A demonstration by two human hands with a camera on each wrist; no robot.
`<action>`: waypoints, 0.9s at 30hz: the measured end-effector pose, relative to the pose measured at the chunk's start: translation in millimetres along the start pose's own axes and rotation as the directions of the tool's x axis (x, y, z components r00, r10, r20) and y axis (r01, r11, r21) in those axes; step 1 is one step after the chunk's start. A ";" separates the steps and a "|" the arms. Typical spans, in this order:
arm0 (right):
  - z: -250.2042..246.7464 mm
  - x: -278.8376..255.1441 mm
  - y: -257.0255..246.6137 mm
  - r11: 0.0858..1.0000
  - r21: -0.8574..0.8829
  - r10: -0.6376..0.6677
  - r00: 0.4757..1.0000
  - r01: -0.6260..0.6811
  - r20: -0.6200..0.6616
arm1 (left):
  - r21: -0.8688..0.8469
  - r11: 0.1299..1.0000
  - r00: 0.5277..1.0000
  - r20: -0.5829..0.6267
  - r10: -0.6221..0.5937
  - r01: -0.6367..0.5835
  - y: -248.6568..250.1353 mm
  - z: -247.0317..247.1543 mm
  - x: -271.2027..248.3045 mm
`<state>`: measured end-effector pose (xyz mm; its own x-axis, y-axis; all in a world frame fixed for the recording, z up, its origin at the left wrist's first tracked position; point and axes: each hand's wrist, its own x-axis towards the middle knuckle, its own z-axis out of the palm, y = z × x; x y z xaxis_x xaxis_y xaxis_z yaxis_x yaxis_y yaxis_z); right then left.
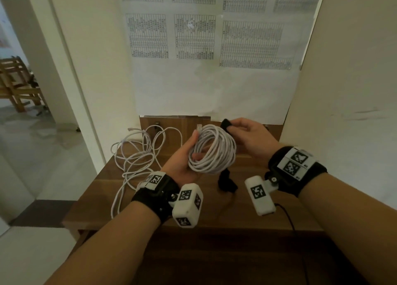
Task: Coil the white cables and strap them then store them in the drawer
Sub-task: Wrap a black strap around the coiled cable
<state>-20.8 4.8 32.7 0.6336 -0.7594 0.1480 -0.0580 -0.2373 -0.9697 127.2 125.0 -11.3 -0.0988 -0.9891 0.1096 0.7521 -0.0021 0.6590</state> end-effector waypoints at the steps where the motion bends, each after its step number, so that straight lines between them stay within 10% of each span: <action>1: 3.6 0.3 0.3 1.000 -0.012 -0.022 1.000 0.022 0.001 | 0.035 0.998 0.998 -0.038 -0.049 0.050 -0.7 -2.9 3.3; 13: 9.8 -1.9 23.9 0.989 0.142 0.025 0.997 -0.034 0.069 | 0.236 0.972 0.992 -0.124 0.015 0.015 2.3 4.7 14.5; 21: 18.8 -6.4 52.9 0.904 0.049 0.412 0.894 -0.426 0.176 | 0.171 0.981 0.976 -0.180 0.125 -0.094 22.8 -6.5 25.3; 27: 8.7 0.0 63.1 0.917 0.034 0.392 0.913 -0.398 0.111 | 0.117 0.981 0.945 -0.273 0.179 -0.152 51.1 -42.0 27.9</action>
<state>-17.7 -4.9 -30.1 0.6416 -0.7192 -0.2667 -0.2792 0.1049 -0.9545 190.2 91.1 -5.8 0.2189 -0.9756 0.0189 0.6772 0.1658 0.7168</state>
